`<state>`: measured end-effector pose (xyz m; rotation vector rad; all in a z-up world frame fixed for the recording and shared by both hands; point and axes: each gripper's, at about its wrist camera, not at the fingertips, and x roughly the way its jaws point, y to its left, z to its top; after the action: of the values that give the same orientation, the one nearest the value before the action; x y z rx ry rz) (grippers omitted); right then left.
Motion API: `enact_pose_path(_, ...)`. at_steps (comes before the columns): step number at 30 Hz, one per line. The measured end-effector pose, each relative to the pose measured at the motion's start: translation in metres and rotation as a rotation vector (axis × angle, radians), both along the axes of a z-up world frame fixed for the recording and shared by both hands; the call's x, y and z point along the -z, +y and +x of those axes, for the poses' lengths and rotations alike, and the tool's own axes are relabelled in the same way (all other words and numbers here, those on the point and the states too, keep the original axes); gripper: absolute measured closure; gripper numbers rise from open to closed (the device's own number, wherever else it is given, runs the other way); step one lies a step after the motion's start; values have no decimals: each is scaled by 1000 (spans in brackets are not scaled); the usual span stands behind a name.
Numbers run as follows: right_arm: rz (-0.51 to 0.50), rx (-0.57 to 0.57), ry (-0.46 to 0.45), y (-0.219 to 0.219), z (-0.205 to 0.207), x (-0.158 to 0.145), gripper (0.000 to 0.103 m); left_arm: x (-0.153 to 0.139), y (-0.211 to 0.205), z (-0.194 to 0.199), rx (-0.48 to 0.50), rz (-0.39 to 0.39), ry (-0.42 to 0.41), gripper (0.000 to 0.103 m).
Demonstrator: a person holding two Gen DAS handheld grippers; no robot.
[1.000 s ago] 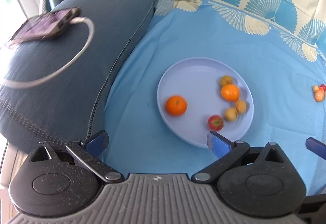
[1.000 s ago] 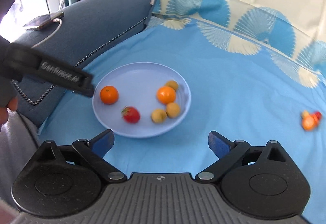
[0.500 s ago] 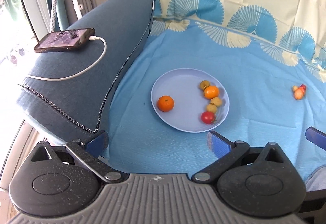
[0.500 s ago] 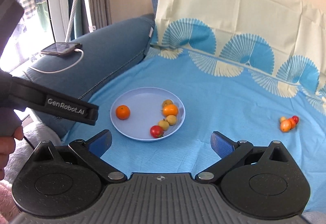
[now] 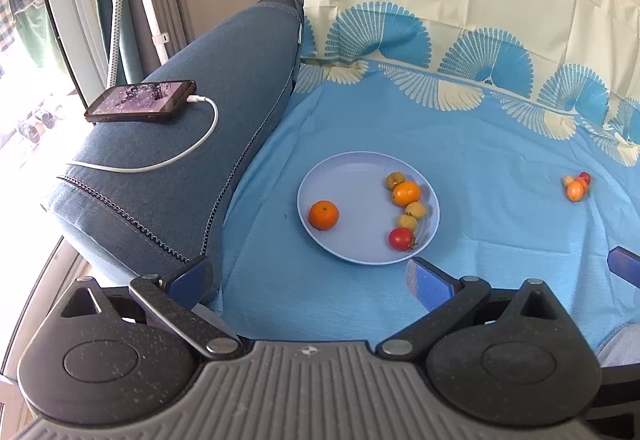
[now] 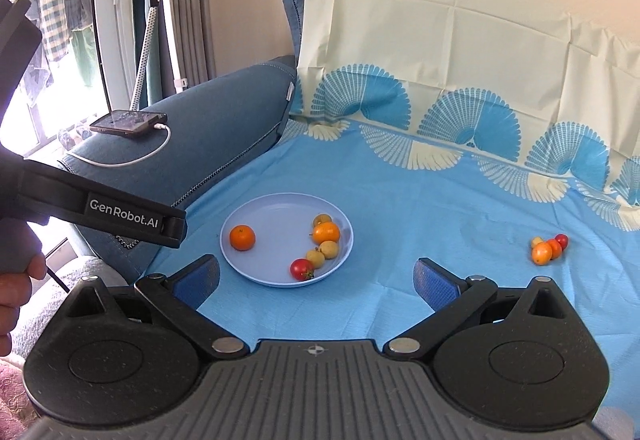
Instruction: Organize fruits
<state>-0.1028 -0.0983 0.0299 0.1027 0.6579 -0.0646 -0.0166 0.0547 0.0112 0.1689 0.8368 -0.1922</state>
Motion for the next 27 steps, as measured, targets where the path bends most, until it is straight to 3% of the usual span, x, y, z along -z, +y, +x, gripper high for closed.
enact_pose_path(27,-9,0,-2,10,-1,-1,1,6,7,1,-9,2,26,0)
